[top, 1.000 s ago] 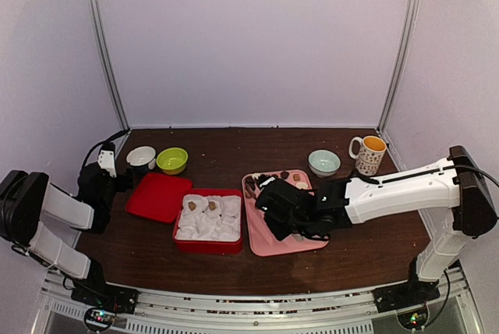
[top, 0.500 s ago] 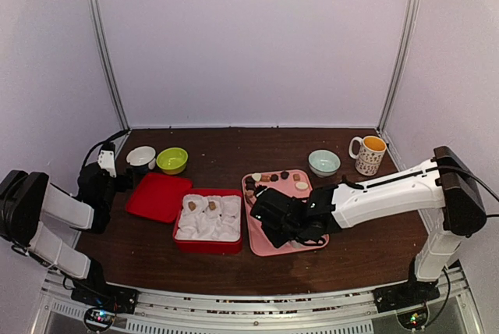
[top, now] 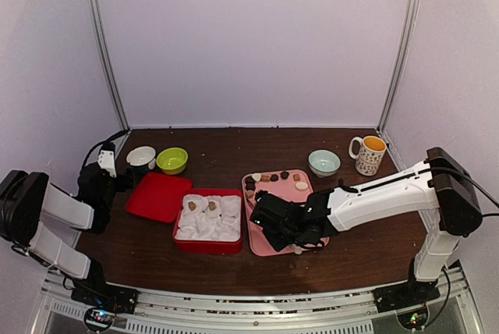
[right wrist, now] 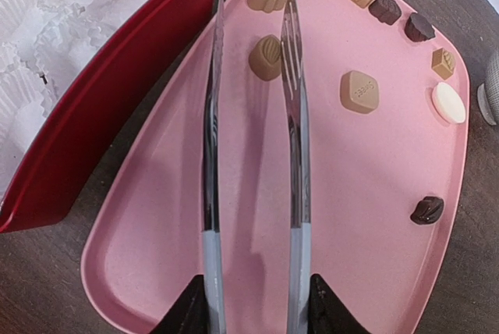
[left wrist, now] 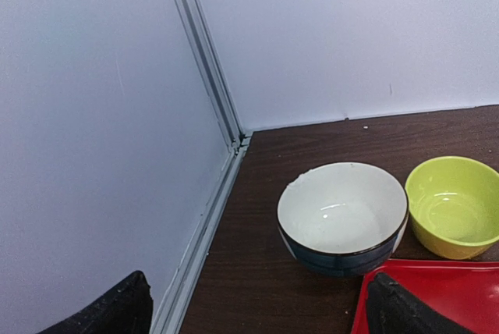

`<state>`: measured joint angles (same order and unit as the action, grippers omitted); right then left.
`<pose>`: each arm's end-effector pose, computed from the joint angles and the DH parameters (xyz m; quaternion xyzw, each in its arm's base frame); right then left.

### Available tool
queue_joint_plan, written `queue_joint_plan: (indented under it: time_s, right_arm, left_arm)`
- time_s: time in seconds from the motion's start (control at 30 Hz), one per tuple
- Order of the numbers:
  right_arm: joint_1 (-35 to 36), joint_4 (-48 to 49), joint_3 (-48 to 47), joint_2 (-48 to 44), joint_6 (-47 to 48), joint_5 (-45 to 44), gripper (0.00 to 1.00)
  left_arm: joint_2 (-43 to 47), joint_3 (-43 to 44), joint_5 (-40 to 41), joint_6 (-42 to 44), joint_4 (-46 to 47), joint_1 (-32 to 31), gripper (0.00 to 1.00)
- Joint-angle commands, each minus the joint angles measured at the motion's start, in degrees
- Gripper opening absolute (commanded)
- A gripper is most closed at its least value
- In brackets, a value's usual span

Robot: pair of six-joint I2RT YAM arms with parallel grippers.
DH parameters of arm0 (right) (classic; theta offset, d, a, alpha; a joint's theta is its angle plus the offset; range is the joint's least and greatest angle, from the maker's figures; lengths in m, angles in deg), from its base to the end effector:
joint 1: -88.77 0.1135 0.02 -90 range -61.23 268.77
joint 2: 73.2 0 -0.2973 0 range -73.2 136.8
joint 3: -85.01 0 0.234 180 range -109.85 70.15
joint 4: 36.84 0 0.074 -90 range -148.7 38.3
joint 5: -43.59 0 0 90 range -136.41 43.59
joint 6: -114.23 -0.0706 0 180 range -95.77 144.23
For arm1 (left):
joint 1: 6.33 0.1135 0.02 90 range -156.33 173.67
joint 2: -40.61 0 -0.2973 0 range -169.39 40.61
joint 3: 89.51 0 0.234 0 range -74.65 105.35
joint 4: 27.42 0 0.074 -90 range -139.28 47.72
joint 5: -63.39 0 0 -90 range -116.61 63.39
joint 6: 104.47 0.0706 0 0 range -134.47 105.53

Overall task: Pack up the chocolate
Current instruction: Pick up the fake chocolate from the plate.

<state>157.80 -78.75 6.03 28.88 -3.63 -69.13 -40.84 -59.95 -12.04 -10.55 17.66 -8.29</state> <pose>0.1529 0.3229 0.1863 -0.2966 0.9111 0.0312 0.2846 0.2620 0.0088 0.2065 -0.0460 0.7452 0.1061 0.6568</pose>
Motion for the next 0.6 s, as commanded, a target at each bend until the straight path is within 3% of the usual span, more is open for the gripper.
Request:
queue_joint_plan:
  time_s: [0.0, 0.57]
  right_arm:
    - [-0.28, 1.29, 0.79, 0.22, -1.2, -1.23, 0.37]
    - [-0.26, -0.1, 0.5, -3.69, -0.88, -3.35, 0.37]
  left_arm:
    - [-0.46, 1.12, 0.09, -0.58, 2.71, 0.4, 0.98]
    - [-0.46, 1.12, 0.07, -0.58, 2.66, 0.38, 0.98]
